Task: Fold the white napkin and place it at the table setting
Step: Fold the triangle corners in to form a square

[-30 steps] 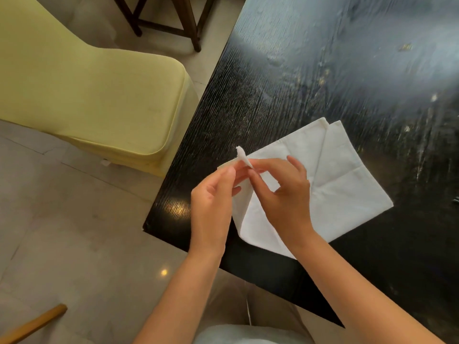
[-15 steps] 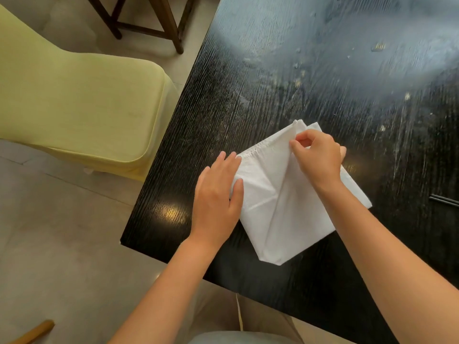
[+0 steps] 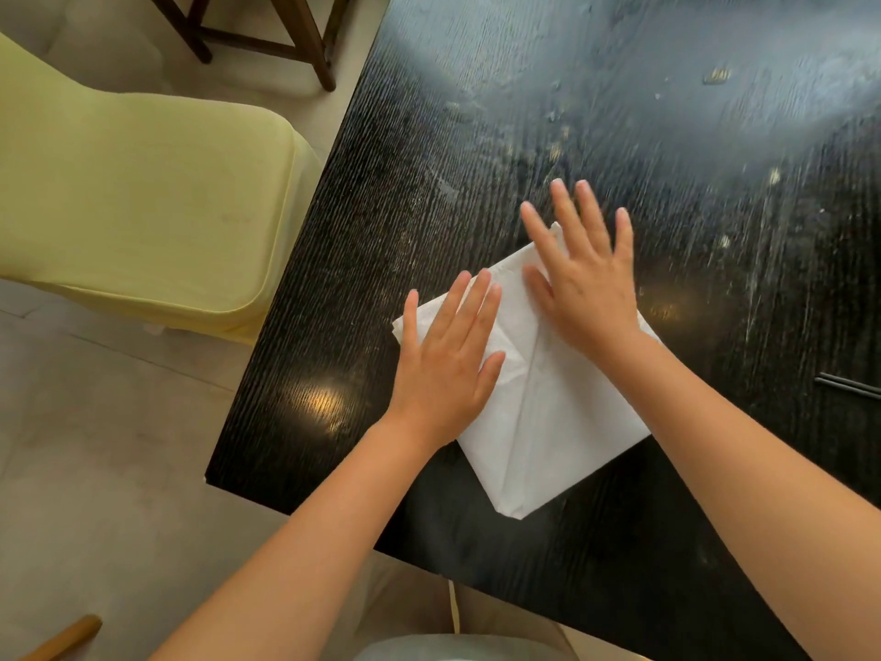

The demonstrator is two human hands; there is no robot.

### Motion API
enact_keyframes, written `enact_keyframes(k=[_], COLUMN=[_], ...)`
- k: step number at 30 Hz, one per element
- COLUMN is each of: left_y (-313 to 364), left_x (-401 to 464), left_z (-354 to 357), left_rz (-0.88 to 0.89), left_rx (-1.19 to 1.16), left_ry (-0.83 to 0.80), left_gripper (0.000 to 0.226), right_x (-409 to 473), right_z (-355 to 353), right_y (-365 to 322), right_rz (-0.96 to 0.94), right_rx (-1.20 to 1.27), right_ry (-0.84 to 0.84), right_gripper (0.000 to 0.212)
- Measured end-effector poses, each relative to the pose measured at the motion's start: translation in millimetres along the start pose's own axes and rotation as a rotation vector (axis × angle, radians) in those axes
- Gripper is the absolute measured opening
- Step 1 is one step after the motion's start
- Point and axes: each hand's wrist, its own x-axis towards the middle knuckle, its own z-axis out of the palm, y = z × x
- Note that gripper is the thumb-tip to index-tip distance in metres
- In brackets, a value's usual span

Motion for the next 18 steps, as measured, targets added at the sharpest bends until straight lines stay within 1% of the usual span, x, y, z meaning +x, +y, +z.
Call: enact_keyframes(k=[2,3,5,7,10,13,15,18], left_y=[0,-1,-4,-4,5,19,26,31], left_x=[20,28,37,32,1,-50,-84,-114], left_z=[4,7,14,19,22,27,30,32], left_rz=[0.044,0.053,0.051,0.061,0.201,0.35,0.396,0.405], left_rx=[0.054,0.069,0.071,0.062,0.031,0.024,0.008,0.005], left_ry=[-0.051,-0.089,-0.141,-0.137,-0.117,-0.163,-0.214,-0.254], left_gripper=[0.06,0.061,0.063,0.065,0.065,0.068,0.071,0.074], right_x=[2,3,3,3,3,3,3,3], right_z=[8,10,13,15,16,17,18,16], right_y=[6,9,11,11,10,9,9,8], right_rz=[-0.042,-0.039,-0.042,-0.045,-0.038,-0.034,-0.028,-0.025], right_rx=[-0.002,-0.003,-0.012,-0.013,-0.014,-0.014,-0.019,-0.02], right_ry=[-0.105,-0.122,-0.122,-0.111,-0.098,-0.106,-0.114,-0.119], right_gripper=[0.054,0.053,0.054,0.054,0.054,0.054,0.054,0.054])
